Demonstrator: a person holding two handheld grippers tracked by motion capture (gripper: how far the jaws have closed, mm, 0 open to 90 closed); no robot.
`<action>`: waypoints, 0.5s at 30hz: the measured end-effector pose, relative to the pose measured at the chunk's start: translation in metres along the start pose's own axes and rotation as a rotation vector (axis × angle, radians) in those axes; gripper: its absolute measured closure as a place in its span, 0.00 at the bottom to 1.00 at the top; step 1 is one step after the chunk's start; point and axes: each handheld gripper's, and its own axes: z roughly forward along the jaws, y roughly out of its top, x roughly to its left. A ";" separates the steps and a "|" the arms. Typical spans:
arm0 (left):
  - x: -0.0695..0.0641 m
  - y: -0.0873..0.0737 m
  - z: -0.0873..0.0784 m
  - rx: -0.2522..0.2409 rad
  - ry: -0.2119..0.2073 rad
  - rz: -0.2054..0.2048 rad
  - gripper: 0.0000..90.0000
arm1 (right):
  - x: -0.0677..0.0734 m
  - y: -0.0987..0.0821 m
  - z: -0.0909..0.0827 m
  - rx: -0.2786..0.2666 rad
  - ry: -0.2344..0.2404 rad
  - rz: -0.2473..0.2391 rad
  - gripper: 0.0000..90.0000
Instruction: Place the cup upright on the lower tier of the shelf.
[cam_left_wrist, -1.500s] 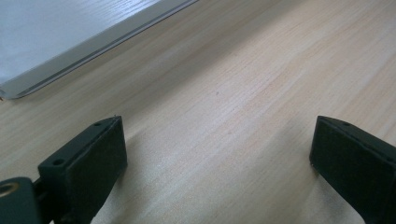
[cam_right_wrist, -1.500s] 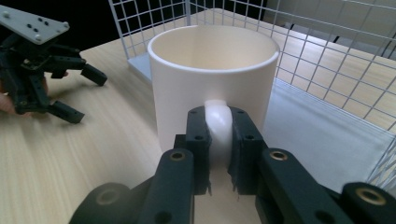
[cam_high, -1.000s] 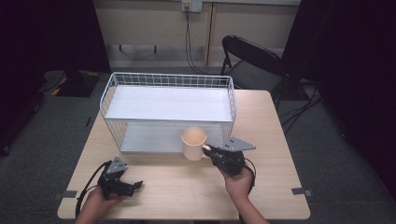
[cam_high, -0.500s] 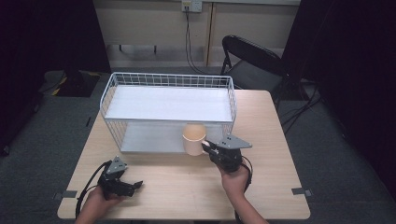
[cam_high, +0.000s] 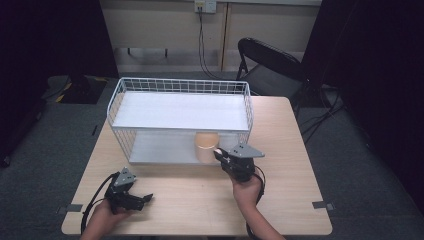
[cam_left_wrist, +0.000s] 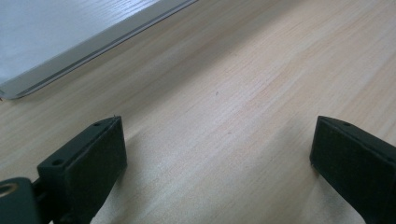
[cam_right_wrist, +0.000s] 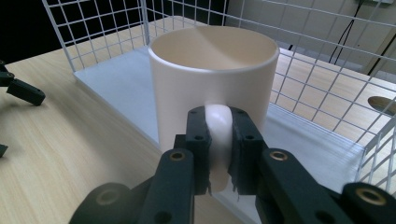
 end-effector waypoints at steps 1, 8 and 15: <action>0.000 0.000 0.000 0.000 0.000 -0.001 0.04 | 0.000 0.000 0.001 -0.001 -0.001 -0.001 0.89; 0.000 0.000 0.000 0.000 0.000 -0.001 0.04 | -0.001 0.000 0.008 0.008 -0.018 -0.006 0.89; 0.000 0.000 0.000 0.000 0.000 0.000 0.04 | -0.002 0.000 0.012 0.010 -0.031 -0.004 0.89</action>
